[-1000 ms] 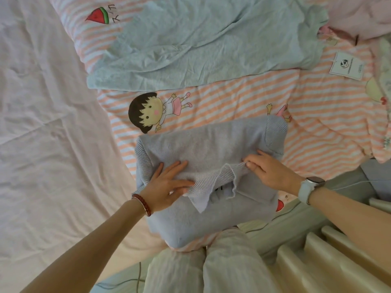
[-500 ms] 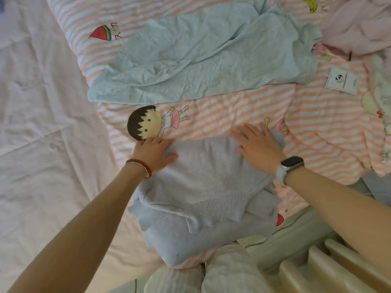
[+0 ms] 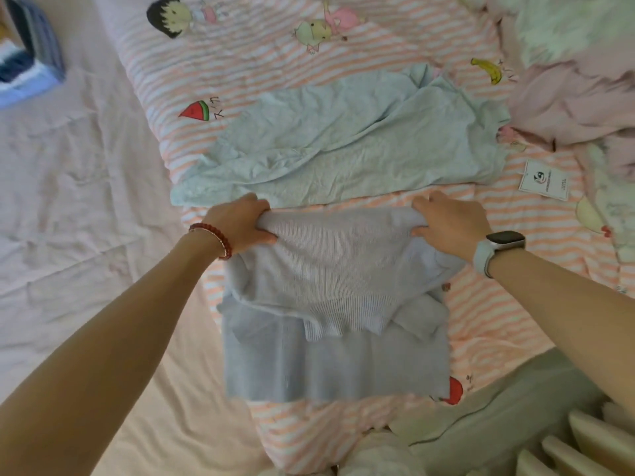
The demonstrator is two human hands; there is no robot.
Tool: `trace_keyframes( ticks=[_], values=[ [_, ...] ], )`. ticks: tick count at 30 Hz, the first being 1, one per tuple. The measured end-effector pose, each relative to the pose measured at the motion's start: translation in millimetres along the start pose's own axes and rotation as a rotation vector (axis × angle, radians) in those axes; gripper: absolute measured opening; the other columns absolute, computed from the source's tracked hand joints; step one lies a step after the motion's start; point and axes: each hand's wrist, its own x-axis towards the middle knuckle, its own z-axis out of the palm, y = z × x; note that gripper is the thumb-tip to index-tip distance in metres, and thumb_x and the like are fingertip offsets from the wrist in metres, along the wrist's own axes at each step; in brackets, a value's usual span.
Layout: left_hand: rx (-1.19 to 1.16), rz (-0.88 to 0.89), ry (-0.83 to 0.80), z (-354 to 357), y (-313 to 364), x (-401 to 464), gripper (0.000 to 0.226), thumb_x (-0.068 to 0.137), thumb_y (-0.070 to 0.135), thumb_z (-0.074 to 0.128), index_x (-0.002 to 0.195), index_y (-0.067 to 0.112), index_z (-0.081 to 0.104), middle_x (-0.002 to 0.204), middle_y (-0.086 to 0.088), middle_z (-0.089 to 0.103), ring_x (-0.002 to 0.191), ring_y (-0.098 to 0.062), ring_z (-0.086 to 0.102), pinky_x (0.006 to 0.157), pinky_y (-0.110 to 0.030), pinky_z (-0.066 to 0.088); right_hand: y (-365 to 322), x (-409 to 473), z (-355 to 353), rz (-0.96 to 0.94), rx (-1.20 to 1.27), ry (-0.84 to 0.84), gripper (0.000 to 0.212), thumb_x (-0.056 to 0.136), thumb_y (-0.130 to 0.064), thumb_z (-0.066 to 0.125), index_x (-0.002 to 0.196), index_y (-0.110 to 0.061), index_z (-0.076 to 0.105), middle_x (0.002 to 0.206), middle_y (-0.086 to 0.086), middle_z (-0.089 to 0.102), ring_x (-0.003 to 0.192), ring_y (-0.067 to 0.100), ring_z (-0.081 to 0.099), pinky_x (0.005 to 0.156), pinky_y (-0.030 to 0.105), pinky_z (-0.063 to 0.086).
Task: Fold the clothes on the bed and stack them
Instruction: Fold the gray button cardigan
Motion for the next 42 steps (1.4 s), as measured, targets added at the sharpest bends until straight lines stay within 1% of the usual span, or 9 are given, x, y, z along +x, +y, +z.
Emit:
trace_keyframes(
  ticks=[5,11,17,20,23,27,33,38,42],
  values=[
    [0.091,0.070,0.429,-25.9,7.0,-2.7,0.037,0.082,0.029,0.068,0.108,0.004,0.057,0.118,-0.014,0.053,0.106,-0.034,0.050,0.079,-0.045,0.046,4.7,-2.8,-20.5,-0.015,0.067,0.451,0.026,0.069,-0.010,0.073,0.088,0.002,0.059,0.080,0.022,0.054,0.059,0.034,0.053,0.055,0.034,0.035],
    [0.261,0.310,0.421,58.2,-6.8,-62.3,0.057,0.047,0.006,0.086,0.091,0.013,0.050,0.115,-0.018,0.063,0.091,-0.036,0.063,0.064,-0.040,0.052,-16.5,-86.7,45.4,-0.186,0.044,0.314,0.041,0.052,-0.019,0.083,0.085,-0.011,0.061,0.091,0.011,0.065,0.079,0.030,0.059,0.072,0.038,0.041],
    [0.275,0.286,0.083,139.3,-11.1,-111.5,0.066,0.030,0.037,0.089,0.087,0.021,0.058,0.123,-0.011,0.061,0.096,-0.033,0.064,0.065,-0.037,0.055,-38.1,-135.9,123.9,-0.210,0.048,0.017,0.054,0.052,-0.043,0.080,0.094,-0.015,0.061,0.108,0.011,0.063,0.112,0.031,0.042,0.093,0.049,0.029],
    [0.203,0.165,0.181,137.8,5.0,-108.2,0.038,0.062,0.053,0.062,0.081,0.021,0.066,0.120,-0.009,0.063,0.097,-0.033,0.064,0.073,-0.044,0.052,-49.7,-138.7,126.4,-0.109,0.105,0.011,0.047,0.079,-0.053,0.045,0.098,-0.015,0.066,0.114,0.011,0.061,0.117,0.031,0.040,0.098,0.057,0.024],
    [0.152,0.110,0.309,136.6,30.6,-89.7,0.050,0.080,0.050,0.039,0.114,0.020,0.059,0.132,-0.010,0.055,0.117,-0.035,0.051,0.095,-0.055,0.037,-70.2,-126.1,110.7,-0.047,0.184,0.160,0.059,0.095,-0.047,0.016,0.118,-0.015,0.059,0.128,0.014,0.052,0.124,0.030,0.037,0.102,0.060,0.021],
    [0.244,0.087,0.343,152.2,37.8,-55.1,0.063,0.085,0.060,0.030,0.141,0.032,0.032,0.149,-0.011,0.034,0.136,-0.038,0.023,0.106,-0.064,0.003,-81.1,-91.1,112.9,0.019,0.141,0.146,0.052,0.095,-0.046,0.021,0.141,-0.024,0.032,0.148,0.015,0.031,0.136,0.034,0.025,0.107,0.061,0.006],
    [0.256,-0.047,0.272,172.9,12.8,-28.9,0.067,0.085,0.066,0.024,0.144,0.033,0.027,0.149,-0.012,0.033,0.136,-0.043,0.024,0.107,-0.064,0.005,-48.5,-63.9,146.5,0.217,0.284,-0.017,0.061,0.090,-0.051,0.019,0.145,-0.027,0.028,0.153,0.009,0.024,0.142,0.025,0.019,0.108,0.062,0.016],
    [0.182,-0.010,0.354,168.1,34.6,-39.7,0.061,0.089,0.057,0.024,0.144,0.031,0.025,0.150,-0.011,0.030,0.138,-0.038,0.017,0.106,-0.065,0.003,-44.2,-85.5,129.8,0.412,0.722,0.271,0.048,0.095,-0.026,0.046,0.140,-0.010,0.038,0.150,0.010,0.028,0.138,0.027,0.022,0.112,0.042,0.025],
    [0.089,0.113,0.327,178.0,89.9,-51.2,0.059,0.093,0.056,0.015,0.145,0.030,0.021,0.152,-0.007,0.023,0.140,-0.036,0.013,0.106,-0.066,0.005,-44.8,-111.0,116.8,0.744,1.276,0.190,0.044,0.091,-0.020,0.056,0.133,-0.015,0.044,0.115,-0.004,0.052,0.106,0.016,0.050,0.080,0.028,0.042]
  ],
)
